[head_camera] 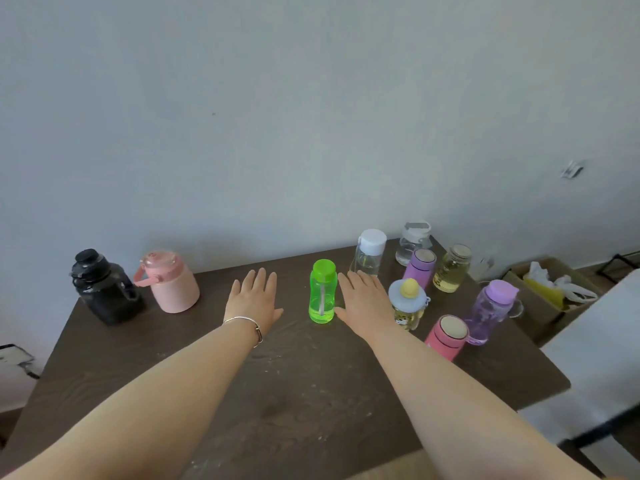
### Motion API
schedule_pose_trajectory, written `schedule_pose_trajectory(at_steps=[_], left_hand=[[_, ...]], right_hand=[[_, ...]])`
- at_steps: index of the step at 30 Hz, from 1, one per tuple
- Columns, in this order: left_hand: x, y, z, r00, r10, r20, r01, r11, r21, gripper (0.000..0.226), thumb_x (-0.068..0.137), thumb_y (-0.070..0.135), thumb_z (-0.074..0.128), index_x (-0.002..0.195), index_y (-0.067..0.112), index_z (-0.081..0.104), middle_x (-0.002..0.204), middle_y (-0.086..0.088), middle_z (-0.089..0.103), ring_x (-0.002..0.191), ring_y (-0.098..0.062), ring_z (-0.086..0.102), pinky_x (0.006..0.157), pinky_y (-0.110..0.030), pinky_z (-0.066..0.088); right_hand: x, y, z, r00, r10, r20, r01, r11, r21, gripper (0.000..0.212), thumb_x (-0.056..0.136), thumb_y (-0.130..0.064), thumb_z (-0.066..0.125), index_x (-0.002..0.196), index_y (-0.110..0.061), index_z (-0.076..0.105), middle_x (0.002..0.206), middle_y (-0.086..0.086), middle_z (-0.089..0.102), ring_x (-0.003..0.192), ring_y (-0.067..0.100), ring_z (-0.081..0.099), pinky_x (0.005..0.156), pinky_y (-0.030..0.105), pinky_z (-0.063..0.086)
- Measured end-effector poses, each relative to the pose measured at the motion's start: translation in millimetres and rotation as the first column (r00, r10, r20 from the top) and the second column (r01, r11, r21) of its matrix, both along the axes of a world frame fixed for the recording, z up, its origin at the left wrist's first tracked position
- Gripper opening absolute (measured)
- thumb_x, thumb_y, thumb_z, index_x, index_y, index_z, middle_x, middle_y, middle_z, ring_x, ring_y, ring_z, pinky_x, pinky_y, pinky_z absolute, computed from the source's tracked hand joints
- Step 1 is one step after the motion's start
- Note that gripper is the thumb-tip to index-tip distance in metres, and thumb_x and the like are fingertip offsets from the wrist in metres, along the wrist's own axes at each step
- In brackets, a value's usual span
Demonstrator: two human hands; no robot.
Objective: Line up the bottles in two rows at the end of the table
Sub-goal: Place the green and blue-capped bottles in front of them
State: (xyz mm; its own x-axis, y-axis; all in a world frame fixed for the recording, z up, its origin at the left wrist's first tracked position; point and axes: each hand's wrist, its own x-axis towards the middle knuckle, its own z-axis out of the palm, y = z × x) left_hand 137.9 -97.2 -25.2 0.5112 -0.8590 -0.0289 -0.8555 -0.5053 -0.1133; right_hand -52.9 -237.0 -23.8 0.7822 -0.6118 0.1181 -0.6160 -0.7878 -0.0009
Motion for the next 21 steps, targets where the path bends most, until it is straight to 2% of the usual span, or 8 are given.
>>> schedule_pose_trajectory(at_steps=[6, 13, 17, 21], left_hand=[[-32.8, -43.5, 7.6, 0.999, -0.015, -0.032, 0.014, 0.999, -0.035, 0.083, 0.094, 0.053, 0.048, 0.155, 0.015, 0.007, 0.163, -0.008, 0.011, 0.151, -0.027, 0.009, 0.12, -0.046, 0.016], [-34.0, -82.7, 4.8, 0.995, -0.055, -0.081, 0.05, 0.997, -0.059, 0.084, 0.092, 0.056, 0.049, 0.154, 0.015, 0.01, 0.163, -0.008, 0.012, 0.15, -0.026, 0.012, 0.12, -0.046, 0.019], [-30.3, -106.1, -7.6, 0.989, -0.066, -0.131, 0.058, 0.997, -0.058, 0.088, 0.09, 0.056, 0.054, 0.154, 0.014, 0.011, 0.162, -0.008, 0.016, 0.149, -0.026, 0.016, 0.119, -0.045, 0.023], [-26.4, -125.7, -20.0, 0.966, -0.046, -0.254, 0.027, 0.997, -0.076, 0.096, 0.086, 0.057, 0.06, 0.154, 0.012, 0.011, 0.161, -0.008, 0.019, 0.148, -0.026, 0.019, 0.117, -0.042, 0.027]], right_hand=[[-52.5, -41.5, 1.0, 0.992, -0.122, 0.015, 0.122, 0.993, 0.007, 0.077, 0.086, -0.049, 0.064, 0.145, -0.01, 0.034, 0.141, 0.009, 0.047, 0.135, 0.03, 0.038, 0.112, 0.047, 0.03], [-69.1, -64.5, -9.0, 0.971, -0.239, 0.015, 0.239, 0.971, 0.023, 0.086, 0.085, -0.053, 0.065, 0.149, -0.01, 0.028, 0.146, 0.013, 0.043, 0.136, 0.031, 0.039, 0.111, 0.043, 0.031], [-72.0, -74.9, -21.8, 0.913, -0.403, 0.059, 0.391, 0.908, 0.151, 0.093, 0.079, -0.056, 0.071, 0.147, -0.009, 0.028, 0.134, 0.012, 0.05, 0.123, 0.029, 0.048, 0.105, 0.04, 0.039], [-70.7, -80.5, -27.1, 0.828, -0.545, 0.13, 0.482, 0.811, 0.333, 0.086, 0.075, -0.05, 0.078, 0.137, -0.01, 0.035, 0.127, 0.01, 0.053, 0.115, 0.03, 0.052, 0.091, 0.038, 0.046]])
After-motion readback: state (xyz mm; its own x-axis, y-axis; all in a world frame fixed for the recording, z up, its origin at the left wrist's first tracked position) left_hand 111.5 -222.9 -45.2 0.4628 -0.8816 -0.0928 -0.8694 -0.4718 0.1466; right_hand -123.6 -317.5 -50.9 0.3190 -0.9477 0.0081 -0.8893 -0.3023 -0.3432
